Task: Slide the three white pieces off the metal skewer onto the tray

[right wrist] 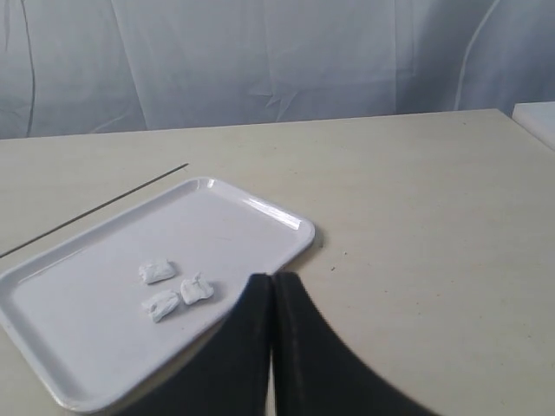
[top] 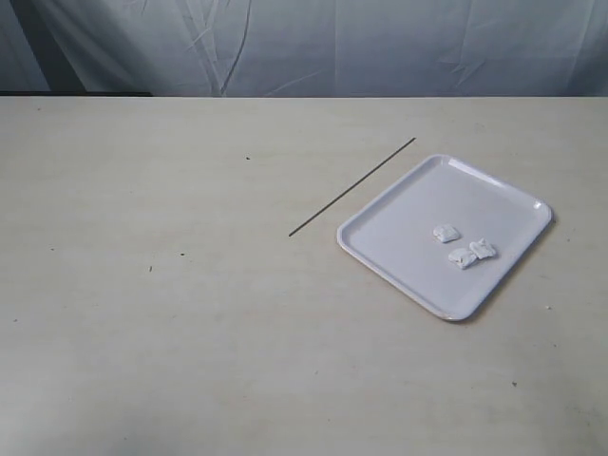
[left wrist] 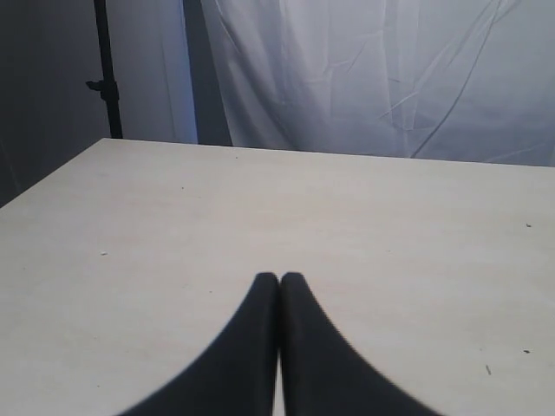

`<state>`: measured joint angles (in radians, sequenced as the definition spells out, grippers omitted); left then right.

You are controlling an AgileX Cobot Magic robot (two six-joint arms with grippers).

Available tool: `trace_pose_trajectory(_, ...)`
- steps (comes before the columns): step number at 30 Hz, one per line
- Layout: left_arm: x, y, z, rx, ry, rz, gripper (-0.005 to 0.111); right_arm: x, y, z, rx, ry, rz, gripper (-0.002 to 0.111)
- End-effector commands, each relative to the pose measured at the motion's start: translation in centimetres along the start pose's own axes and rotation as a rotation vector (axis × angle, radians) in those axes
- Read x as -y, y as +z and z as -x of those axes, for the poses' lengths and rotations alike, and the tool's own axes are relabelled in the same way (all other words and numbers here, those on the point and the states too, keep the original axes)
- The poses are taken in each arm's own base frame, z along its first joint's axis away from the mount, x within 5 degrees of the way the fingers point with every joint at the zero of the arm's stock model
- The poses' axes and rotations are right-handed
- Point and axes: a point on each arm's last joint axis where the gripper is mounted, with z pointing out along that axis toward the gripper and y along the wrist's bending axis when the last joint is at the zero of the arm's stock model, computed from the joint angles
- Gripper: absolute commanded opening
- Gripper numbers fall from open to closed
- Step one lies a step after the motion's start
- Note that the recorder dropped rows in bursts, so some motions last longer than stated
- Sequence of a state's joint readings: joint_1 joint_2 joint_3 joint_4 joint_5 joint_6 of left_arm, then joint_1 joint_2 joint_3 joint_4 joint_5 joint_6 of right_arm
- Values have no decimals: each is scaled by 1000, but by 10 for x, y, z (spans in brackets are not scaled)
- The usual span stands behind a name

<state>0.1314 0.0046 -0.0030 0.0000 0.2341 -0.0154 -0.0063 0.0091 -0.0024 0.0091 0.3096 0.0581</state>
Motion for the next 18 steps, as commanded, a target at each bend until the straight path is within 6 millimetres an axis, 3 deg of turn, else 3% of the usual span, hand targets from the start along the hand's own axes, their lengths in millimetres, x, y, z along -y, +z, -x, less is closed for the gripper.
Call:
trace_pose_trajectory(1, 0, 0, 0, 5, -10, 3, 0, 1, 0, 0, 6, -16, -7, 0)
trace_pose_trajectory(18, 0, 0, 0, 5, -8, 3, 0, 1, 0, -3, -28, -75, -15, 0)
